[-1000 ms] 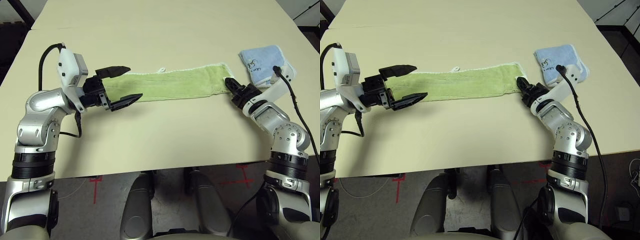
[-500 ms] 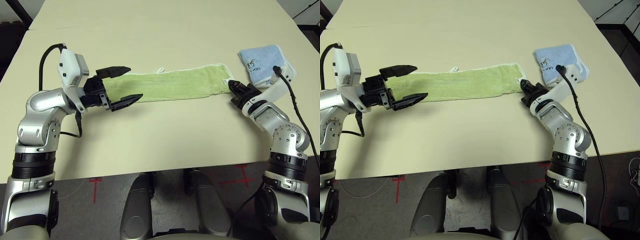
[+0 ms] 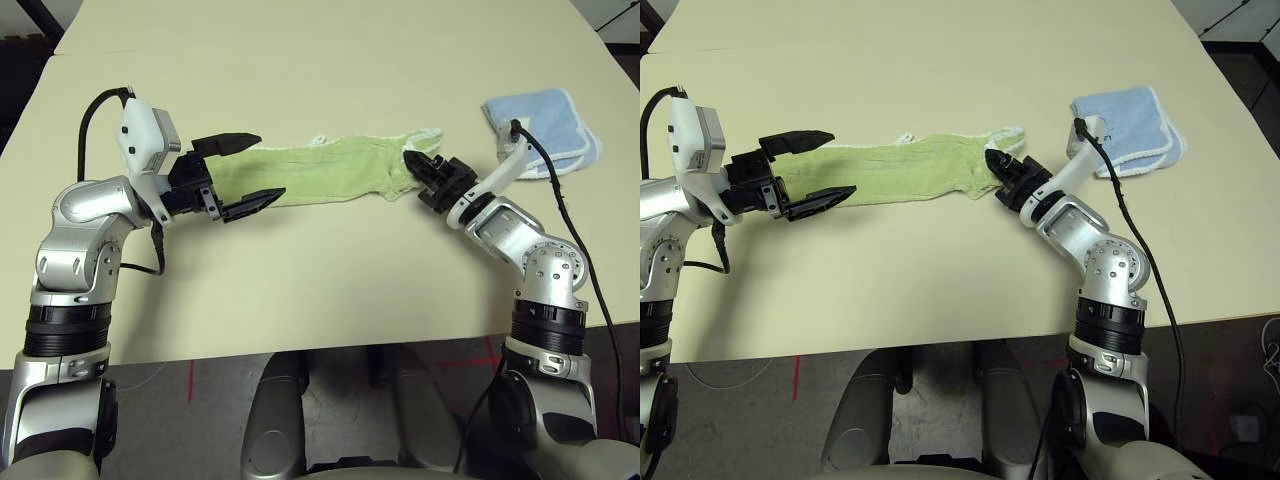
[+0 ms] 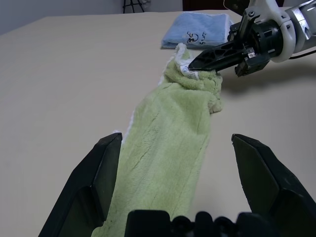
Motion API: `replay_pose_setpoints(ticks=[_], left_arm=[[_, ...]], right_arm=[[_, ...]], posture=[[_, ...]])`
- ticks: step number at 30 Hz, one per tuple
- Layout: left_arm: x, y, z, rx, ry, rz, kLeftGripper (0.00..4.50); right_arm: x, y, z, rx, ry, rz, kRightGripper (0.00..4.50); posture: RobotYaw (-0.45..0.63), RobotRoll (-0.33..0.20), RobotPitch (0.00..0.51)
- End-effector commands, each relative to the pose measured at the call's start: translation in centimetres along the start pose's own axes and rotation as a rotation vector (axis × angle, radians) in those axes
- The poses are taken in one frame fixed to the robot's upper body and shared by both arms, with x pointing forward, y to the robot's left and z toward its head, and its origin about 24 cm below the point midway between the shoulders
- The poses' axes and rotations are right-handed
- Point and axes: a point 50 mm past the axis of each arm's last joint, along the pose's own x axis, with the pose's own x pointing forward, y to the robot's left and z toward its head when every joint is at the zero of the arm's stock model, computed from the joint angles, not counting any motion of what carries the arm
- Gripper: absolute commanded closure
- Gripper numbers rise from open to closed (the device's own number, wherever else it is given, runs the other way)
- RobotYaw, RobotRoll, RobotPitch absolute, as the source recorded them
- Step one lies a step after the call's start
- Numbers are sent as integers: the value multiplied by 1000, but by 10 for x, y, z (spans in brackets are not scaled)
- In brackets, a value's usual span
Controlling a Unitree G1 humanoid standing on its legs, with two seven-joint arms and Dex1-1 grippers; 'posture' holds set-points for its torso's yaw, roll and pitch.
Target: Fold the towel and set it aside.
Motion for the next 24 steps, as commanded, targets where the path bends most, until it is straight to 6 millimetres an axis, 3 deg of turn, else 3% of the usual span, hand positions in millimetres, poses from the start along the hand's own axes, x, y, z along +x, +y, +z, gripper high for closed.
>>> replay_pose_setpoints(ticks=[1, 9, 18, 24], left_arm=[[-1, -4, 0, 23, 23, -16, 0], [-1, -4, 0, 23, 26, -15, 0], [0, -3, -1, 28, 29, -12, 0], [-1, -4, -2, 30, 33, -10, 0]], right_arm=[[-1, 10, 6, 1, -26, 53, 4478], [-4, 9, 18, 0, -69, 51, 4478], [-2, 32, 31, 26, -126, 185, 4478], [1, 51, 25, 43, -62, 304, 4478]], posture=[[11, 0, 307], [15, 0, 305], [9, 0, 302], [12, 0, 301]])
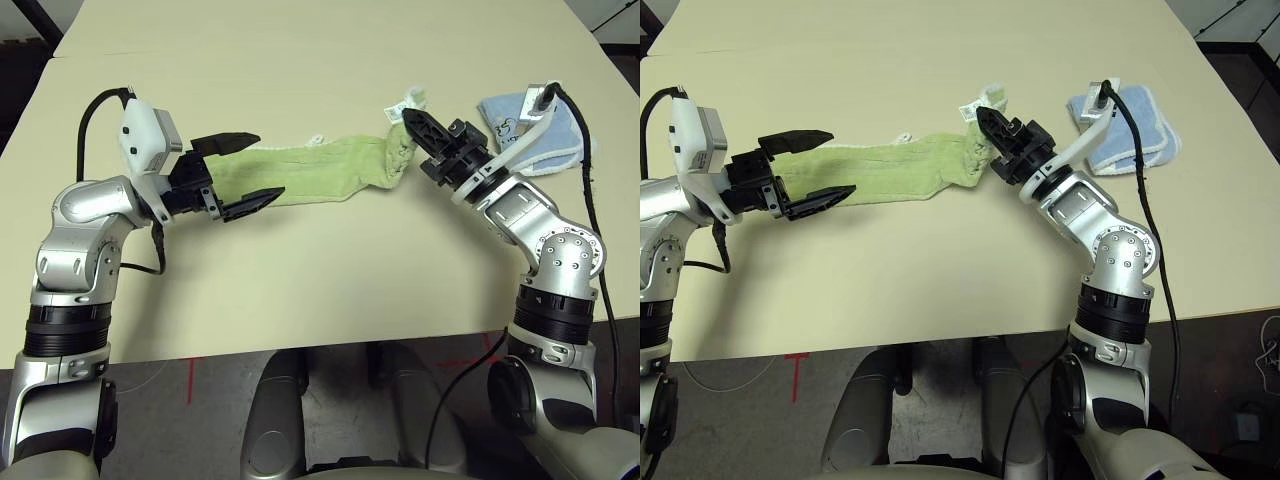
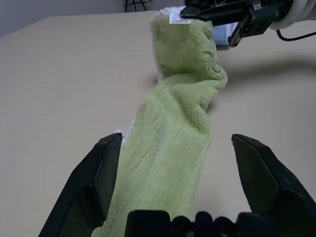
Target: Fold the towel and set it aside.
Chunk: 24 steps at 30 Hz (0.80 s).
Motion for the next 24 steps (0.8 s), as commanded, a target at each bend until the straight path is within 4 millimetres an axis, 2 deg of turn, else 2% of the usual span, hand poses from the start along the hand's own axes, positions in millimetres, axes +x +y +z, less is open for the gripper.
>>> replay_pose_setpoints(ticks=[1, 24], left_arm=[[-1, -4, -1, 19, 25, -18, 0], [-2, -7, -3, 21, 36, -3, 0]], right_arm=[[3, 14, -5, 5, 47, 85, 4478], [23, 9, -52, 42, 283, 135, 4478]], posture=[[18, 0, 300], [44, 0, 303]])
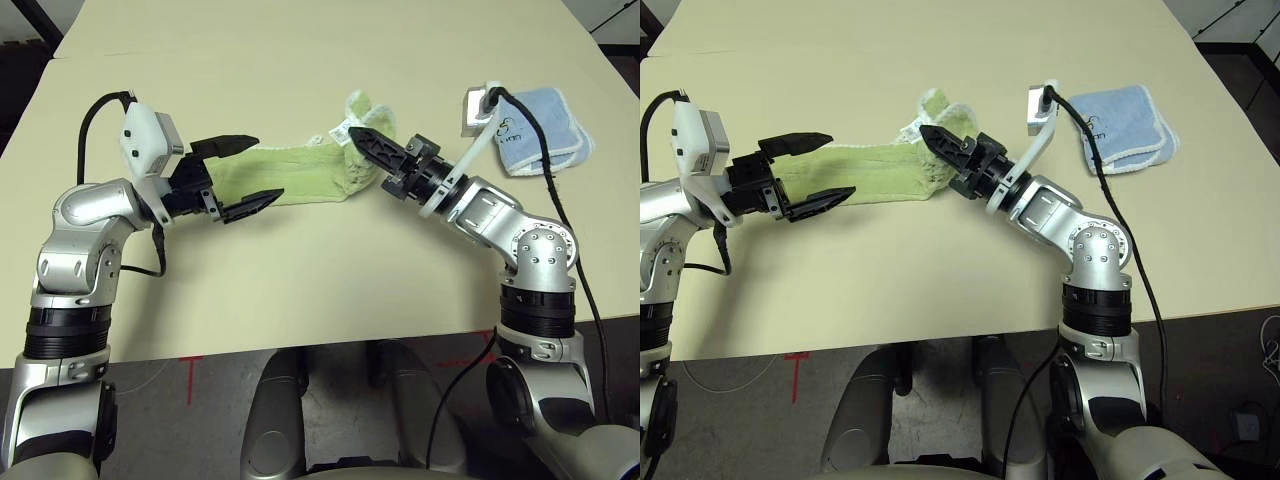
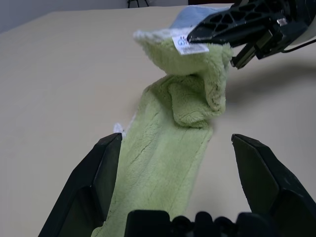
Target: Fold the towel and set it aside.
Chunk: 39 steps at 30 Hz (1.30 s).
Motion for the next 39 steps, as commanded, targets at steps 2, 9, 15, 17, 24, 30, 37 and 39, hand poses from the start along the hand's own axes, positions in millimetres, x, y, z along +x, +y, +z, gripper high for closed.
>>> replay_pose_setpoints(ticks=[2, 9, 15, 17, 24, 30, 37, 39], left_arm=[[-1, -5, 2, 34, 21, -16, 0], [-1, -6, 1, 35, 25, -14, 0], [-2, -6, 1, 36, 28, -13, 0], [-2, -6, 1, 36, 29, -13, 0], [-3, -7, 1, 37, 32, -12, 0], [-3, -8, 2, 36, 35, -11, 0], [-3, -8, 1, 38, 36, -12, 0], [-3, -8, 2, 39, 36, -13, 0]], right_arm=[[8, 0, -10, 4, 48, 18, 4478], [18, -1, -14, 2, 72, 34, 4478], [26, -3, -17, 3, 95, 47, 4478], [28, -3, -19, 3, 103, 51, 4478], [39, -5, -28, 3, 154, 60, 4478], [43, -11, -35, -2, 188, 43, 4478], [52, -24, -46, -50, 221, -48, 4478], [55, -25, -49, -58, 231, -57, 4478]], posture=[[44, 0, 303], [49, 0, 303], [53, 0, 303], [53, 0, 303], [67, 0, 306], [71, 0, 306], [73, 0, 305], [76, 0, 303]])
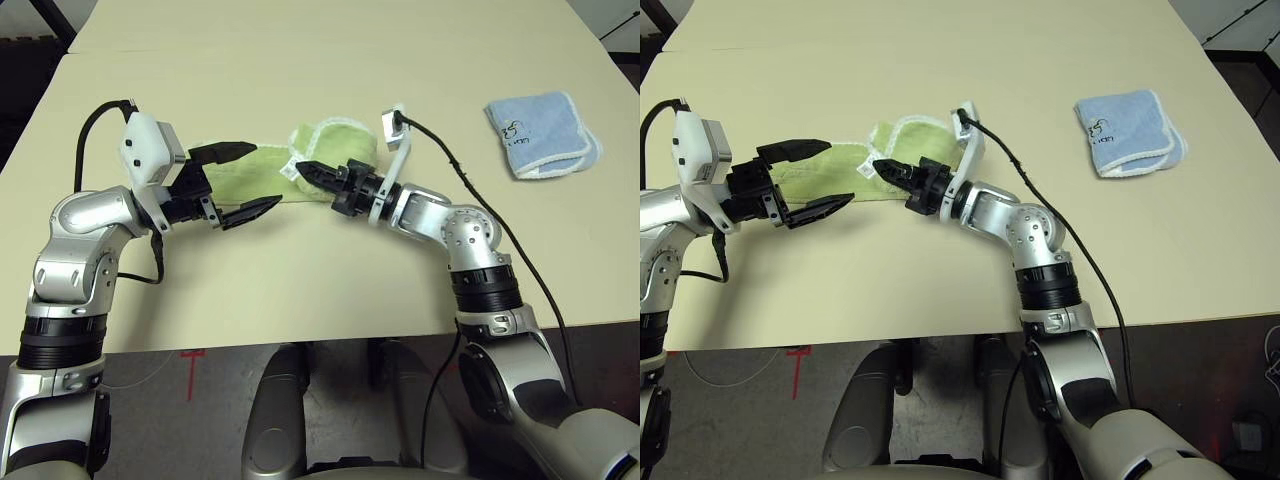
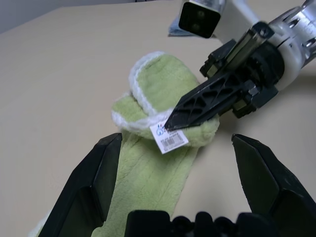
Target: Fold the towel and set it aside.
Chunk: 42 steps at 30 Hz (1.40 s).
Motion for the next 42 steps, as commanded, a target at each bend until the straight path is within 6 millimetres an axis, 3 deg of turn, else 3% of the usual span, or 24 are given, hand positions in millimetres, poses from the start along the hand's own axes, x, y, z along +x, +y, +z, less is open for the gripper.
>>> replay_pose_setpoints(ticks=[1, 11, 17, 25, 34, 42], left_arm=[[0, -4, 1, 24, 17, -19, 0], [-1, -5, 2, 28, 21, -16, 0], [0, -5, 2, 28, 21, -17, 0], [1, -4, 2, 28, 20, -18, 0], [3, -4, 1, 24, 16, -24, 0], [3, -3, 1, 25, 18, -23, 0]], right_arm=[[8, -3, -8, -17, 35, -20, 4478], [14, -11, -13, -58, 59, -84, 4478], [12, -13, -4, -113, 38, -92, 2583], [-8, -4, 13, -195, 0, -32, 24], [-40, 16, 45, -300, -111, 62, 24], [-76, 0, 63, -360, -212, -102, 24]], posture=[[76, 0, 303], [89, 0, 300], [89, 0, 300], [76, 0, 302], [58, 0, 308], [53, 0, 308]])
